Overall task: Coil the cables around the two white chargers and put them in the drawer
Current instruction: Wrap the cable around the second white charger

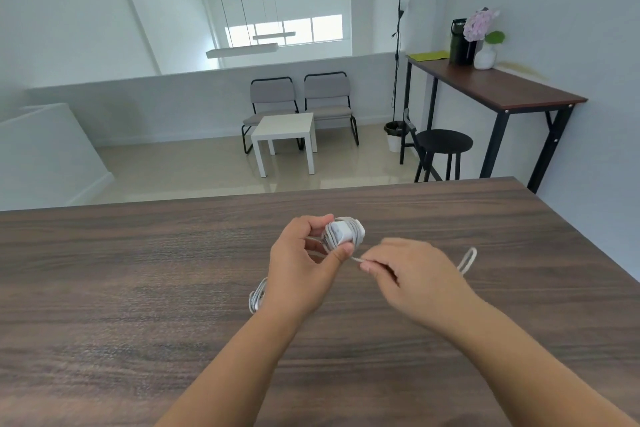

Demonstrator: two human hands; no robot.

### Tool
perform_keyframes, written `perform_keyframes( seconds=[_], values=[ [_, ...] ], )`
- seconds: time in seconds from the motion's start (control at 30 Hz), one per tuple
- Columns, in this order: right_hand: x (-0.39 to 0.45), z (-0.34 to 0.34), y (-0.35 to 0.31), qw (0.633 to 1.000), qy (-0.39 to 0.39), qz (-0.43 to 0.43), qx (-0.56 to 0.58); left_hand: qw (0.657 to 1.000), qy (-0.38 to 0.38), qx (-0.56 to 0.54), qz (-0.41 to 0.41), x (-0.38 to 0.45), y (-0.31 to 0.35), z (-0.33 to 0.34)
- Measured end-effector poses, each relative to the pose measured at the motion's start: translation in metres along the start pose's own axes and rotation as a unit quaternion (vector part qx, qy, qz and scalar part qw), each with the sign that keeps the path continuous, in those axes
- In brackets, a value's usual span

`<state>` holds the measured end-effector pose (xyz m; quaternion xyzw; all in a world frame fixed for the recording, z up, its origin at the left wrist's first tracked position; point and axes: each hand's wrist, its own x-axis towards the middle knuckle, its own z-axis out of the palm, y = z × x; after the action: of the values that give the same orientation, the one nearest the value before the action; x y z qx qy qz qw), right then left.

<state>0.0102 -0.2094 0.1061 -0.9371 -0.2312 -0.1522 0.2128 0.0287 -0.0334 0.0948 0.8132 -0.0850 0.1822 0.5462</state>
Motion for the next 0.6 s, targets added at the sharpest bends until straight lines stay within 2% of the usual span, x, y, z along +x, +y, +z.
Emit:
perform_keyframes(
  seconds=[0.07,0.17,0.3,0.4,0.5,0.6],
  values=[
    [0.004,-0.014,0.007,0.998,0.009,-0.032,-0.059,0.997,-0.015,0.058,0.056,-0.001,0.000,-0.003],
    [0.011,-0.030,0.015,0.986,0.048,-0.108,-0.119,0.988,-0.059,0.109,0.093,0.001,0.002,-0.010],
    [0.017,-0.037,0.026,0.973,0.074,-0.185,-0.119,0.970,-0.153,0.145,0.124,0.008,0.011,-0.021],
    [0.021,-0.036,0.030,0.975,0.071,-0.196,-0.079,0.958,-0.224,0.142,0.104,0.010,0.019,-0.028],
    [0.023,-0.029,0.035,0.971,0.076,-0.218,-0.066,0.957,-0.261,0.106,0.073,0.013,0.020,-0.035],
    [0.017,-0.020,0.038,0.971,0.138,-0.186,-0.064,0.957,-0.289,0.006,0.024,0.012,0.019,-0.039]
  ],
)
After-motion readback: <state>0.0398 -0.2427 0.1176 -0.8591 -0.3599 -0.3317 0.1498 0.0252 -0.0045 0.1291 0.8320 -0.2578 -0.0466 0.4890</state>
